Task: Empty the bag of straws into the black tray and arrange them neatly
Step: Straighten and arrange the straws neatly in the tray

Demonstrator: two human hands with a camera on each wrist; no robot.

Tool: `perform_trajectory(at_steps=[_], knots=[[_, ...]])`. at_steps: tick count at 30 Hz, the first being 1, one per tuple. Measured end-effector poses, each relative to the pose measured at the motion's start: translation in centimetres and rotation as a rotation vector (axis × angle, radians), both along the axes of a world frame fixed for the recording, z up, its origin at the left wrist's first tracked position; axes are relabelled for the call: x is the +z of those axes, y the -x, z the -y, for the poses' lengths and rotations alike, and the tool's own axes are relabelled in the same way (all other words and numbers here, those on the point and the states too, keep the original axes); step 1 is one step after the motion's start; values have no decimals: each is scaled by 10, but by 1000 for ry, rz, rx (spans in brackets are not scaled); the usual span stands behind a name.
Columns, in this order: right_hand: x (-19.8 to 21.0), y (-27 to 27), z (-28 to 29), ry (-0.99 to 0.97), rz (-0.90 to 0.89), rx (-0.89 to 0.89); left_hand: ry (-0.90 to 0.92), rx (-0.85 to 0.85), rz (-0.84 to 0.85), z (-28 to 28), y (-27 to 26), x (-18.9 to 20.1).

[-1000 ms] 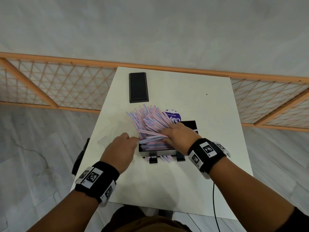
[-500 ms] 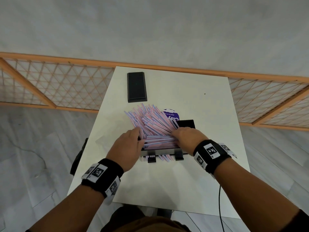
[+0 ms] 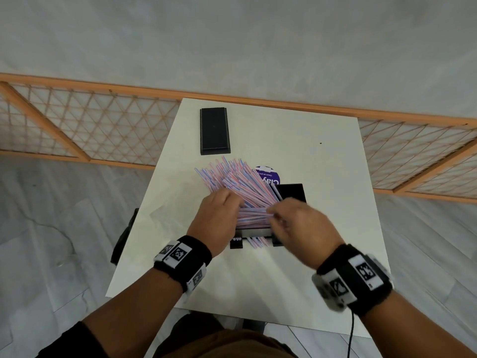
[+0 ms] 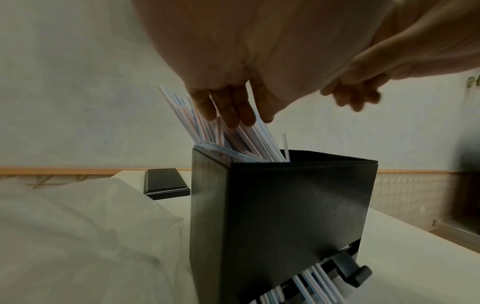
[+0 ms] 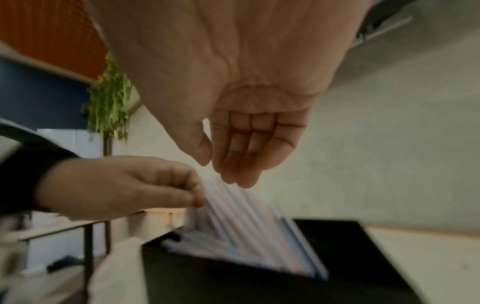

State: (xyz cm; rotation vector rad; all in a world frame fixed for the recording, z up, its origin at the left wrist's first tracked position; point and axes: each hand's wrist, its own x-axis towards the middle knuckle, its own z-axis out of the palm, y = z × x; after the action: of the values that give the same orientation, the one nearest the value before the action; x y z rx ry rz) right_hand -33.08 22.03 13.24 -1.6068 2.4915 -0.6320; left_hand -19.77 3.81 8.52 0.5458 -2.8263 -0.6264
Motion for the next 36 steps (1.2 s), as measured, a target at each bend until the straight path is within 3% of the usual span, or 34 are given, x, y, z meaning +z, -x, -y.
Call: perform_trajectory(at_steps=[3,7,13,24,30,36], knots=[[-29,-31,-8,-225,229,-42,53,-54,-15,1,-6,-1],[-107,-44,-16,-567,572,-290,116,-148,91,-1,-10,-7],[-152,-56,2,-334,1036,-627,177,-177,217,1,-12,-14],[-175,-48,42,-282,893,-851,180,-227,228,2,-17,-22],[-177,-46,49,-374,812,-714,189,-218,259,0,-15,-23],[-178,-46,50,-390,745,-691,194,-217,286,3,-13,-24]])
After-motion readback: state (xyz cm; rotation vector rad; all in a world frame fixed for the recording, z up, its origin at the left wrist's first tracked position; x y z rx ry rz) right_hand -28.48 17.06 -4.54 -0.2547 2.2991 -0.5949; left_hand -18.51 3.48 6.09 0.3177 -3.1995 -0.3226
